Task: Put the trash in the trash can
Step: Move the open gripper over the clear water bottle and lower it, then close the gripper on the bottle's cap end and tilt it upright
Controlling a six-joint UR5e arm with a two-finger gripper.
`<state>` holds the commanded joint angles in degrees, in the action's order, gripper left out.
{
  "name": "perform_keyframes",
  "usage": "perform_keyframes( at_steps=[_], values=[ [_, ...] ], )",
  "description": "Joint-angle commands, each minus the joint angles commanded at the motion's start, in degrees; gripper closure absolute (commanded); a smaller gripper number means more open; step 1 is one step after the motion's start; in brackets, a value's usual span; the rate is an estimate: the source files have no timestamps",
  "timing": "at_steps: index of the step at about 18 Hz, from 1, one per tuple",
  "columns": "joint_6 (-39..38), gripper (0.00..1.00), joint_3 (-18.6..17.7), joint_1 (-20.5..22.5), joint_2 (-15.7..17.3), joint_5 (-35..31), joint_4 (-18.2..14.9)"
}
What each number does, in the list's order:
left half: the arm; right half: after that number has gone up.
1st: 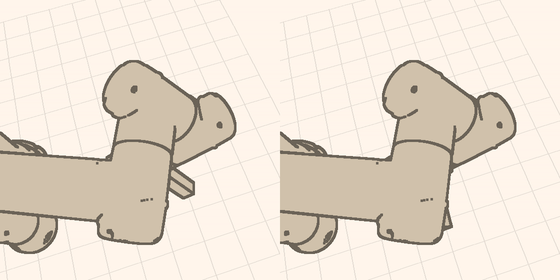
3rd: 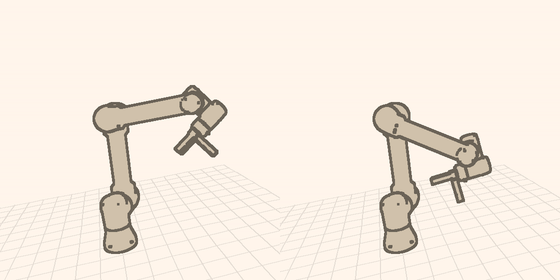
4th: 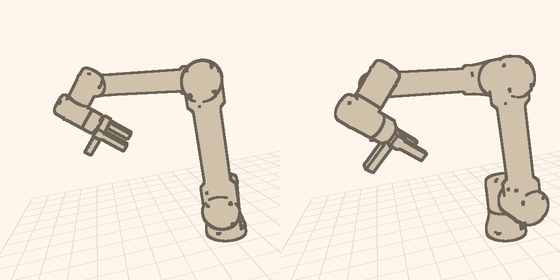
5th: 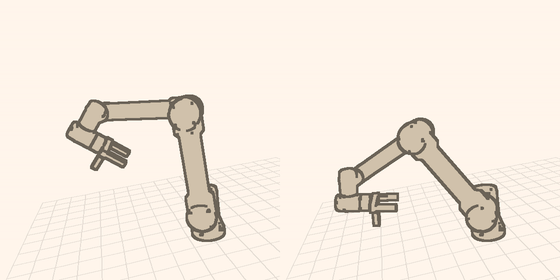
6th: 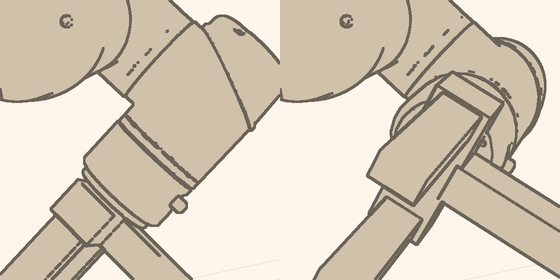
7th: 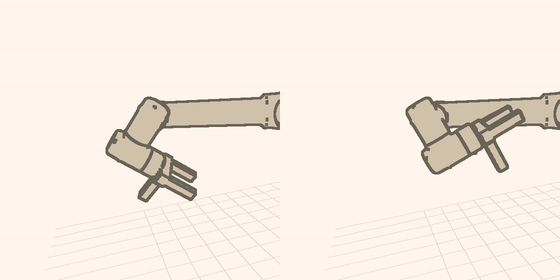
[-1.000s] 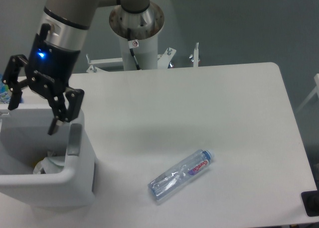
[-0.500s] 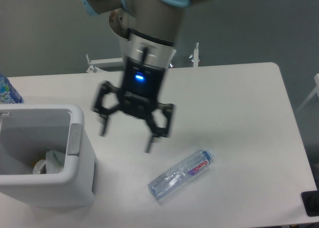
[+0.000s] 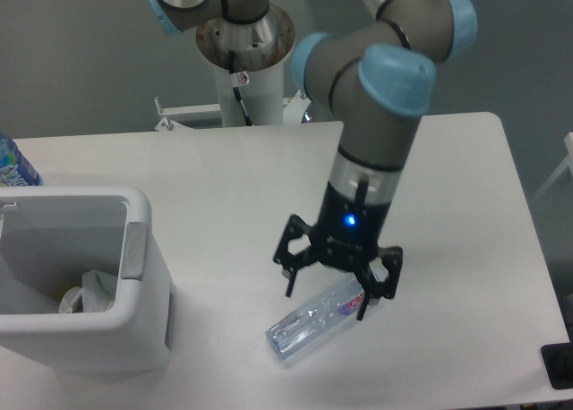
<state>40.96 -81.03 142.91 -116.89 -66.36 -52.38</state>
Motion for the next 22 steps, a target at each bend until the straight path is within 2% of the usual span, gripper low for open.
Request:
perform_keyframes(
  at_steps=[5,7,10,16,22],
  values=[
    [0.96,0.0,0.35,-0.96,-2.64,-0.09,0.27],
    [4.55,0.0,0.79,-2.1,-3.87,-0.7,0.18],
    [8.08,0.0,0.79,-5.44,-4.75,-7.72,0.09],
    [12.57,0.0,0.18,-10.19,-6.86,-16.6,-0.79],
    [15.46,0.0,0.52,-11.77,-8.88,-20.56,-2.28]
  ],
)
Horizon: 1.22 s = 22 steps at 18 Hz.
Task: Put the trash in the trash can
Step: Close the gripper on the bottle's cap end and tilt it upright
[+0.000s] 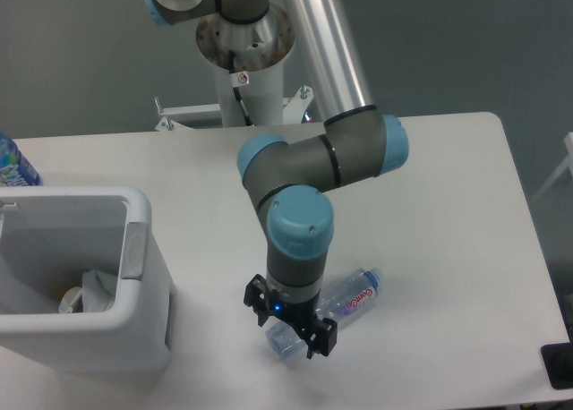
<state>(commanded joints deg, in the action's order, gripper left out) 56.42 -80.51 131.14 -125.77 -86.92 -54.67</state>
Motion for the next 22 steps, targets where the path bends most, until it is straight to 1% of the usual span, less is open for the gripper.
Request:
perform_keyframes(
  at_steps=[2,3,4,8,11,16,17,18,19,20,22],
  values=[
    [1.67,0.0,-0.44,-0.27,-0.09,-1.49,-0.79],
    [2.02,0.0,-0.26,-0.53,-0.53,-2.98,-1.66],
    [2.03,0.0,0.17,-0.79,-1.05,-4.3,-1.85],
    [1.85,0.0,0.53,-1.49,-2.81,-6.32,-1.32],
    [1.33,0.0,1.49,-2.2,-4.31,-7.47,-1.32],
    [0.8,0.0,1.76,-2.55,-5.28,-7.48,-1.23],
    [0.71,0.08,1.76,-2.55,-5.36,-7.56,-1.23],
    [0.45,0.26,1.76,-2.55,-5.28,-7.56,-1.23],
    [0.36,0.36,1.76,-2.64,-5.28,-7.48,-1.32],
    [0.36,0.43,1.76,-2.73,-5.28,-7.56,-1.23],
    [0.27,0.55,1.76,-2.73,-5.36,-7.56,-1.23]
  ],
)
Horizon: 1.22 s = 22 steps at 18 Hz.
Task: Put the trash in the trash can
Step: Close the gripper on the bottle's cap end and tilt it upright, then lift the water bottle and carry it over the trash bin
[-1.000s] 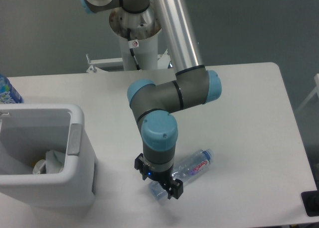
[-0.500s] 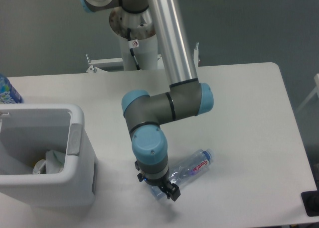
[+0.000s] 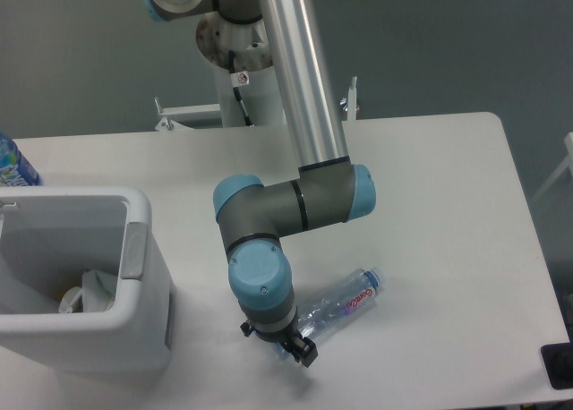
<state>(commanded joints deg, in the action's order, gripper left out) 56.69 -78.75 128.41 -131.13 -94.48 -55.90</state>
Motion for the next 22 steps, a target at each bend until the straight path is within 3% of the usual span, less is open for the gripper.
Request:
perform_keyframes(
  at_steps=[2,7,11,18,22],
  values=[
    [0.0,0.6,0.0,0.0,0.09,0.0,0.0],
    [-1.14,0.62,0.7,0.09,0.17,0.17,0.0],
    [-0.88,0.62,0.97,3.77,2.37,1.75,-0.09],
    [-1.49,0.61,1.49,8.96,6.67,14.57,-0.18],
    [-7.19,0.61,2.63,11.59,9.4,25.1,-0.26]
  ],
)
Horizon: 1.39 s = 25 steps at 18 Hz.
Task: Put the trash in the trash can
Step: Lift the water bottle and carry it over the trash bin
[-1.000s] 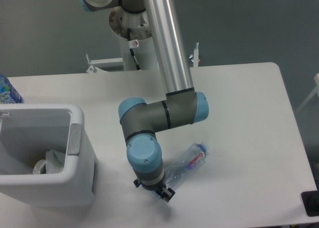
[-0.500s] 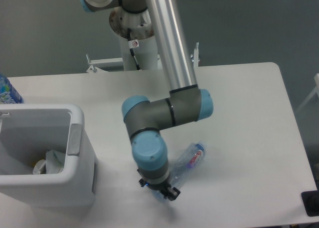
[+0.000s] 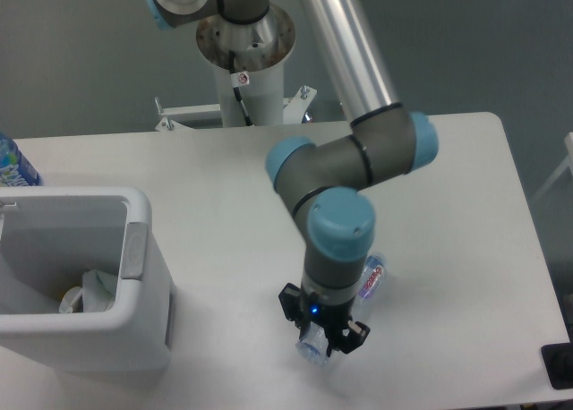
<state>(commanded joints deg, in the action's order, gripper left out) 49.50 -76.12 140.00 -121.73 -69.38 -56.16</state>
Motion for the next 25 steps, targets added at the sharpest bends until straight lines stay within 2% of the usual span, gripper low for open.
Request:
perform_keyframes(
  at_steps=[3,7,14,17,20,25],
  values=[
    [-5.0,0.61,1.66,2.72,1.15,11.25,0.09],
    [-12.48,0.61,6.23,6.24,1.94,24.88,0.18],
    [-20.39,0.61,12.56,8.88,5.01,37.28,0.18],
    [-25.93,0.61,14.41,8.8,6.94,44.57,0.18],
    [-27.35,0.61,14.42,7.75,8.88,49.94,0.18],
    [-27.61,0.61,12.75,0.9,10.03,50.66,0.18]
  ],
)
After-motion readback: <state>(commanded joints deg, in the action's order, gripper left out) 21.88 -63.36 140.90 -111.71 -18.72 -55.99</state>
